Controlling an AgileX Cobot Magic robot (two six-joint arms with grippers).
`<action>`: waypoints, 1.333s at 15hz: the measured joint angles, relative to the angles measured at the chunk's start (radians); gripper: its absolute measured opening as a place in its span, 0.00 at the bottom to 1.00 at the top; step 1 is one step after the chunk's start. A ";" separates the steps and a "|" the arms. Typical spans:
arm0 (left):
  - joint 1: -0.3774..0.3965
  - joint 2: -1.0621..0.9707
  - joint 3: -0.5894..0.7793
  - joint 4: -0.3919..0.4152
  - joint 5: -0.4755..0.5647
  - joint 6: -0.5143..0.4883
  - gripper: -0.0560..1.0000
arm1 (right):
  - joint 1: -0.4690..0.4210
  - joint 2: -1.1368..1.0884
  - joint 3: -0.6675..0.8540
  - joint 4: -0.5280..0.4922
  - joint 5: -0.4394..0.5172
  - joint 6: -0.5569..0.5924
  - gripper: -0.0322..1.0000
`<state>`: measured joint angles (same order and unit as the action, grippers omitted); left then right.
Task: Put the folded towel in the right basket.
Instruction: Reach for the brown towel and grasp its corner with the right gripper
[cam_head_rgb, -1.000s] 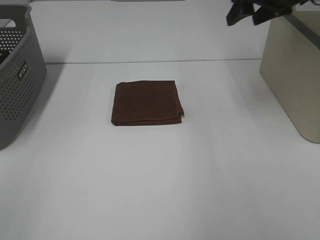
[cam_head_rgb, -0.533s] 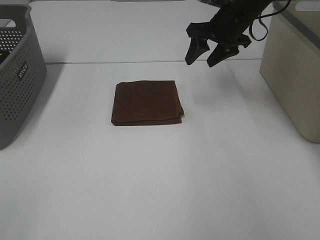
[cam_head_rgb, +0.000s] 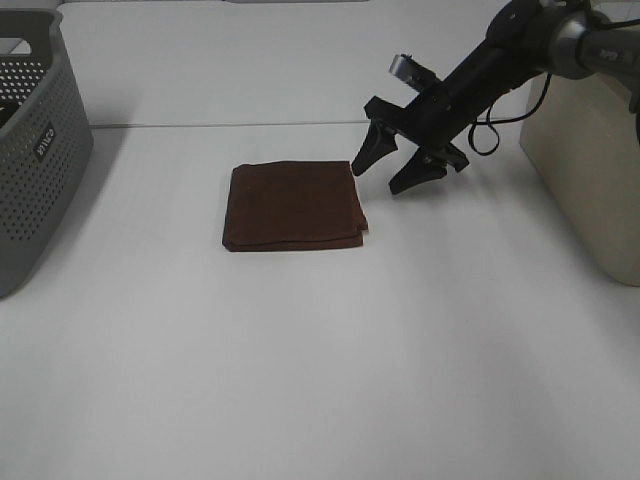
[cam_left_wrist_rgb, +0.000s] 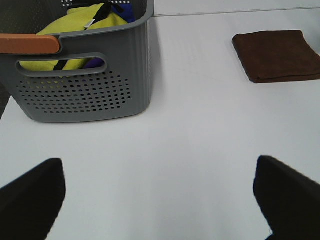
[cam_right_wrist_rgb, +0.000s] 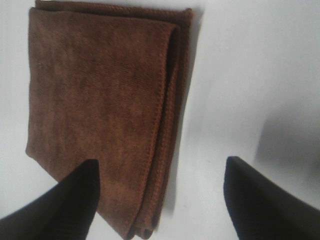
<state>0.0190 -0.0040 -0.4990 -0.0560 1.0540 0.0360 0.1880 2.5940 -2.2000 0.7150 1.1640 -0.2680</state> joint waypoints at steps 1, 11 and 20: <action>0.000 0.000 0.000 0.000 0.000 0.000 0.97 | 0.004 0.017 0.000 0.004 0.001 0.000 0.68; 0.000 0.000 0.000 0.000 0.000 0.000 0.97 | 0.088 0.077 -0.017 0.087 -0.050 -0.003 0.61; 0.000 0.000 0.000 0.000 0.000 0.000 0.97 | 0.093 0.022 -0.015 -0.085 -0.061 0.029 0.79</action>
<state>0.0190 -0.0040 -0.4990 -0.0560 1.0540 0.0360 0.2810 2.6160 -2.2150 0.6300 1.1030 -0.2390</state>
